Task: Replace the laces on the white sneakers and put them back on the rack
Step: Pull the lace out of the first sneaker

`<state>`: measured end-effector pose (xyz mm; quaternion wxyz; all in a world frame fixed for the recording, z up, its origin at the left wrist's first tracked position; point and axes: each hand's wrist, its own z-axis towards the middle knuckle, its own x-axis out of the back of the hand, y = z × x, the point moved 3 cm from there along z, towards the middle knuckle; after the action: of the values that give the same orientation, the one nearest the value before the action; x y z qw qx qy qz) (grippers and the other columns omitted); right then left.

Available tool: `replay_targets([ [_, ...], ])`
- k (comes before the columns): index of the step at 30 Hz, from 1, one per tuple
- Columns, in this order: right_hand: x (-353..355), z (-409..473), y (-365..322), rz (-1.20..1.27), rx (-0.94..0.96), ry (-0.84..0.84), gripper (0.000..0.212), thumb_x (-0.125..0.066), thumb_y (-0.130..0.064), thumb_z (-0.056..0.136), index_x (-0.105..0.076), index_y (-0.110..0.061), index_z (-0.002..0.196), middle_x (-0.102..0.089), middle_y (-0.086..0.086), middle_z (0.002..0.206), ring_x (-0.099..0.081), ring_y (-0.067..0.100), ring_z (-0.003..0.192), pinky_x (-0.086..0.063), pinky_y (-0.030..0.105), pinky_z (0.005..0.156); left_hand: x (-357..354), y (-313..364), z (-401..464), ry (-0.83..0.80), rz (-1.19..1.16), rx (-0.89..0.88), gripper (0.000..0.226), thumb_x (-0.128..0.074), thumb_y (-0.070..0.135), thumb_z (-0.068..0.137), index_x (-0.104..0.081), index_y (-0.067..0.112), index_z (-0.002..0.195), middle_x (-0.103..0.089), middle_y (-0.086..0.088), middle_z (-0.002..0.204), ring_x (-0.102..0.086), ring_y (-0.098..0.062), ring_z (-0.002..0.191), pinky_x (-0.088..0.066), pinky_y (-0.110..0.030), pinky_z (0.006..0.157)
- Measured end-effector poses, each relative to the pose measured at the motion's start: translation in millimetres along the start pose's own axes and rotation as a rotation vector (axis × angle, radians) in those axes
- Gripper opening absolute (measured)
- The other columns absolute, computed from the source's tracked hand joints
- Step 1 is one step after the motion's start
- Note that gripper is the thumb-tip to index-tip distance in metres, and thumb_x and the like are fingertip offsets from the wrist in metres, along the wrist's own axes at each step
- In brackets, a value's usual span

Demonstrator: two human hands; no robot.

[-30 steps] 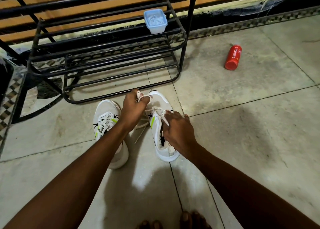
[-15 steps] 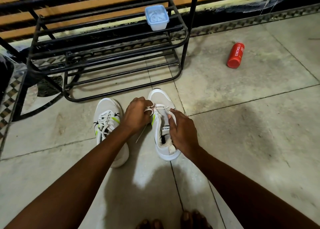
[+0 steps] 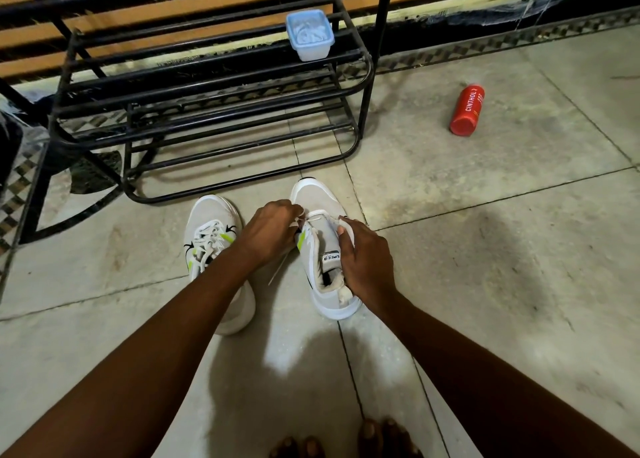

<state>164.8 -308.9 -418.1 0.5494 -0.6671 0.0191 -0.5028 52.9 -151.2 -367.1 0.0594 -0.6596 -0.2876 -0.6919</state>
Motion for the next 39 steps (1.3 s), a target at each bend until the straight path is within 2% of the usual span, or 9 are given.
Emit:
replay_targets([
  [8,4.6,0.5,-6.6,-0.031,0.069,0.007,0.042,-0.038,-0.036,0.103,-0.068,-0.014,0.122,-0.073,0.002,0.113,-0.068,0.023,0.103,-0.055,0.041,0.089,11.2,3.4,7.5,-0.003,0.168,0.050,0.024,-0.076,0.007,0.080,-0.073,0.006,0.104,-0.064,-0.018,0.097,-0.063,-0.038,0.090,-0.044,-0.034,0.073],
  [12,5.3,0.2,-6.2,-0.060,0.062,0.006,0.043,-0.036,-0.034,0.101,-0.067,-0.014,0.123,-0.072,0.003,0.113,-0.067,0.026,0.102,-0.055,0.041,0.088,5.4,-15.4,0.6,0.124,-0.392,0.291,0.021,-0.067,0.000,0.076,-0.065,0.019,0.071,-0.065,-0.002,0.069,-0.062,-0.023,0.069,-0.043,-0.032,0.063],
  [16,5.7,-0.4,-2.6,-0.073,0.006,0.053,0.042,-0.038,-0.030,0.101,-0.067,-0.011,0.123,-0.072,0.006,0.117,-0.067,0.028,0.104,-0.053,0.037,0.090,3.7,-47.6,-11.1,0.344,-0.993,0.615,0.035,-0.058,-0.006,0.081,-0.064,0.021,0.059,-0.053,0.007,0.057,-0.044,-0.010,0.053,-0.034,-0.025,0.055],
  [20,4.4,-1.7,-6.7,-0.081,0.029,0.055,0.045,-0.034,-0.034,0.102,-0.066,-0.011,0.124,-0.071,0.005,0.118,-0.066,0.027,0.106,-0.053,0.040,0.091,16.7,-46.7,-19.5,0.218,-0.888,0.538,0.030,-0.062,-0.013,0.082,-0.064,0.014,0.070,-0.059,0.005,0.059,-0.053,-0.006,0.053,-0.042,-0.020,0.053],
  [23,4.5,-2.3,-9.1,-0.090,0.035,0.055,0.050,-0.031,-0.037,0.101,-0.065,-0.011,0.126,-0.070,0.006,0.120,-0.066,0.027,0.108,-0.053,0.042,0.092,6.6,-35.2,-20.7,0.035,-0.777,0.488,0.008,-0.068,0.006,0.076,-0.065,0.009,0.083,-0.064,-0.003,0.071,-0.060,-0.013,0.065,-0.048,-0.027,0.062],
  [28,8.0,-2.4,-13.7,-0.113,0.043,0.030,0.053,-0.029,-0.039,0.098,-0.064,-0.012,0.127,-0.069,0.006,0.121,-0.065,0.027,0.109,-0.053,0.043,0.093,-11.4,-19.5,-16.4,-0.234,-0.088,0.420,0.045,-0.057,0.043,0.075,-0.057,0.019,0.112,-0.057,-0.016,0.121,-0.055,-0.043,0.116,-0.046,-0.046,0.098],
  [31,9.3,-0.9,-14.7,-0.115,0.075,0.017,0.049,-0.033,-0.036,0.099,-0.065,-0.010,0.126,-0.069,0.008,0.118,-0.066,0.027,0.108,-0.053,0.045,0.093,-23.6,-15.2,-19.9,-0.310,0.097,0.410,0.061,-0.068,0.040,0.084,-0.043,0.028,0.139,-0.041,-0.011,0.137,-0.040,-0.043,0.128,-0.032,-0.052,0.113],
  [34,9.9,0.4,-14.3,-0.074,0.115,0.000,0.045,-0.042,-0.037,0.099,-0.067,-0.006,0.122,-0.070,0.011,0.115,-0.066,0.028,0.107,-0.053,0.044,0.093,-30.6,-17.4,-17.7,-0.319,0.133,0.374,0.065,-0.069,0.033,0.086,-0.036,0.025,0.142,-0.040,-0.012,0.136,-0.045,-0.044,0.124,-0.035,-0.049,0.109],
  [39,20.8,4.2,-14.7,0.113,0.137,0.023,0.033,-0.063,-0.032,0.092,-0.069,-0.005,0.110,-0.070,0.006,0.105,-0.067,0.022,0.097,-0.053,0.037,0.087,-35.4,-17.0,-18.9,-0.364,0.043,0.357,0.037,-0.060,0.028,0.096,-0.054,0.012,0.129,-0.053,-0.019,0.134,-0.055,-0.040,0.123,-0.045,-0.039,0.098],
])
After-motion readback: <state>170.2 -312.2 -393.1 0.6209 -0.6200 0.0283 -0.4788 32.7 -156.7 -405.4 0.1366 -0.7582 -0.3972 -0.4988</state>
